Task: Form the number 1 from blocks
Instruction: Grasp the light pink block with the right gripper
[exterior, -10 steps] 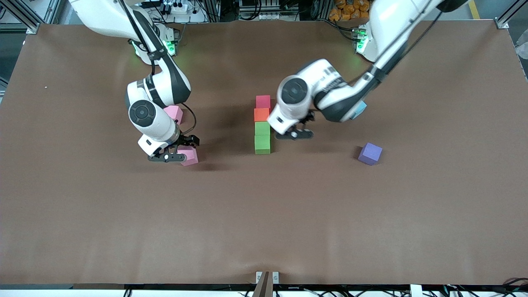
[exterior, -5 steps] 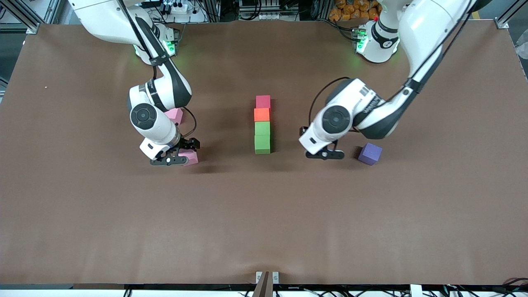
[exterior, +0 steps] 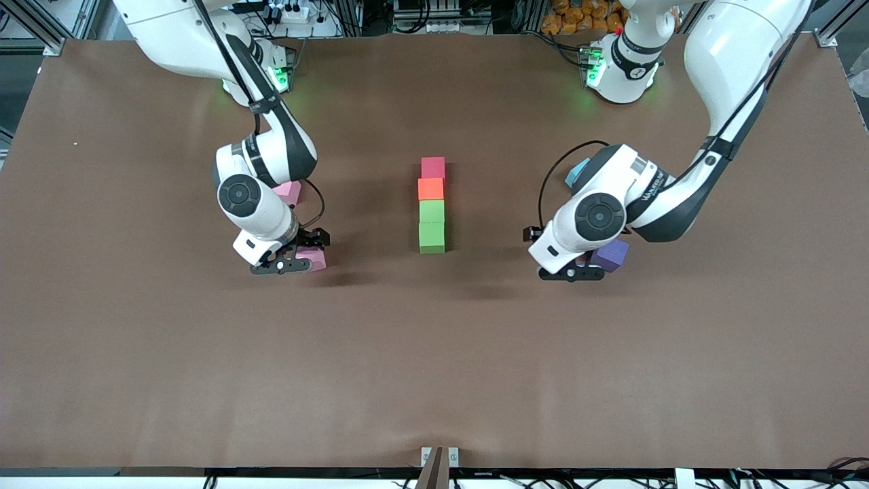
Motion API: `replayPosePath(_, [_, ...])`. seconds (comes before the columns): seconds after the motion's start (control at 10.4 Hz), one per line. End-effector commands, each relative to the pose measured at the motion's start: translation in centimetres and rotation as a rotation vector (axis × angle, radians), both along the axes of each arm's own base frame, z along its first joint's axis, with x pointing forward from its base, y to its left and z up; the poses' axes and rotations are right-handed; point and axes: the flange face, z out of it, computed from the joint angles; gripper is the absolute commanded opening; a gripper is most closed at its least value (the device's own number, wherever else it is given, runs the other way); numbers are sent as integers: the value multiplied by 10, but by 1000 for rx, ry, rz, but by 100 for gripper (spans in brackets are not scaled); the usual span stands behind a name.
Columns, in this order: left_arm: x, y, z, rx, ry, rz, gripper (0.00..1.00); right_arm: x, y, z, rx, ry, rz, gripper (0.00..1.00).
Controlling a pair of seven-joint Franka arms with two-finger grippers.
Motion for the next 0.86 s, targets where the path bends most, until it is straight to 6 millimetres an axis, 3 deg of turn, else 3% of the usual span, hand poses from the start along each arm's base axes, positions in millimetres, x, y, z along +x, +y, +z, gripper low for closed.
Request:
replayPosePath(0.0, [5,11,13,19,-24,-10,100,7,1,-12,7,-18,10,100])
replayPosePath(0.19, [10,20,14,21,-27,6,100,8,-2,-12,6,-17,8,69])
replayPosePath(0.38, [17,35,14,41,-45,13,100,8,-3,-12,7,-18,-10,50])
replayPosePath(0.58, [18,32,9,43,-49,2,100,11,-4,-7,13,-24,-24,50])
replayPosePath(0.77, [23,31,11,49,-69,-9,100,17,-7,14,25,-51,-35,50])
